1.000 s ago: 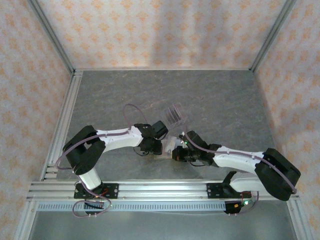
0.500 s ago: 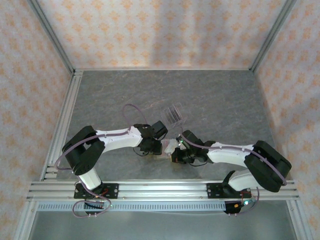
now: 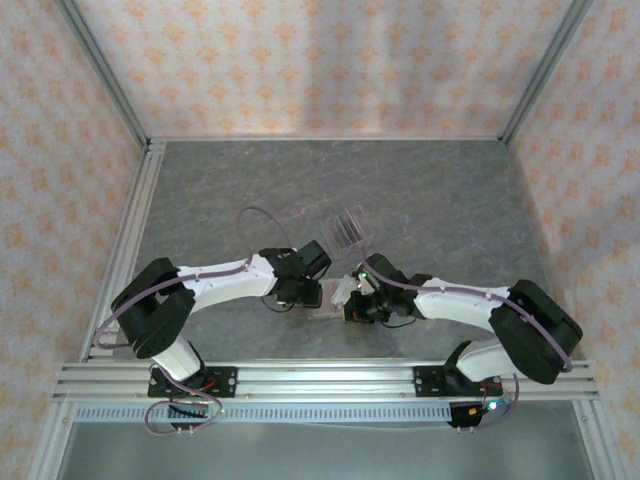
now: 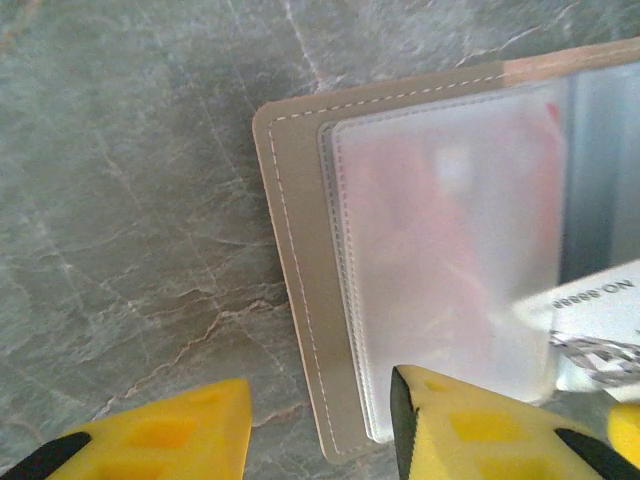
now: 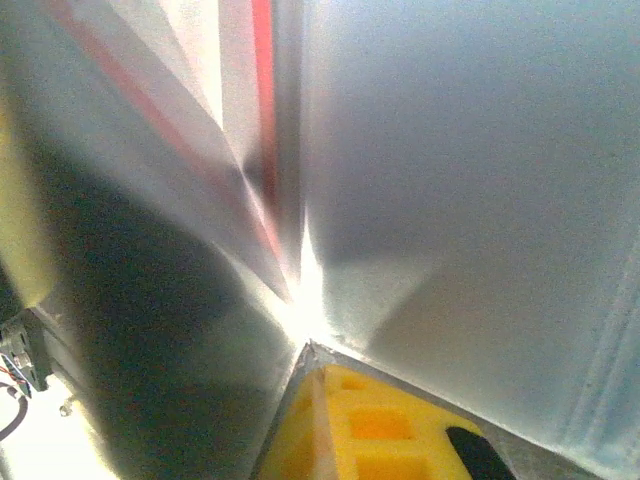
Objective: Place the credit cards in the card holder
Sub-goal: Insert the credit card into the card slot.
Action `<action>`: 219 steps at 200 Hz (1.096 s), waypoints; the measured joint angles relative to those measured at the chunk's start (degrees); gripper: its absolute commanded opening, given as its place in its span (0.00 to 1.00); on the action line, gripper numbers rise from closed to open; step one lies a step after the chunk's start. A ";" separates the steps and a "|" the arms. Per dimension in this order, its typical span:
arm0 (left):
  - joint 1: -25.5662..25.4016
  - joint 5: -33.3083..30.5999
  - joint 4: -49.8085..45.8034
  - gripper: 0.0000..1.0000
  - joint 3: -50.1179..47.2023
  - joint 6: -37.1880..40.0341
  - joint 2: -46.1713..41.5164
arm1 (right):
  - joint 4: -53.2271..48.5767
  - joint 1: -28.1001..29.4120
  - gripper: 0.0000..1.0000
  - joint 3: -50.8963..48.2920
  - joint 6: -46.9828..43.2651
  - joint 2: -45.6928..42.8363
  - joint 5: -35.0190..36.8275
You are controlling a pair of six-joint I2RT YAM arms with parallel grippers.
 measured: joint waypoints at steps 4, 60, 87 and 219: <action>0.00 -0.11 -0.09 0.43 0.00 0.00 -0.37 | -0.17 -0.15 0.00 0.04 -0.09 0.07 -0.20; -0.15 -0.15 -1.16 0.43 1.99 0.07 -2.62 | -2.16 -0.90 0.00 0.68 -1.05 1.31 -2.40; -1.31 0.13 -1.11 0.42 5.07 0.46 -1.09 | -3.23 -1.16 0.00 2.27 -1.79 2.89 -3.67; -2.03 2.49 0.44 0.22 10.21 1.51 8.17 | -8.41 -2.84 0.00 5.46 -4.42 5.70 -6.25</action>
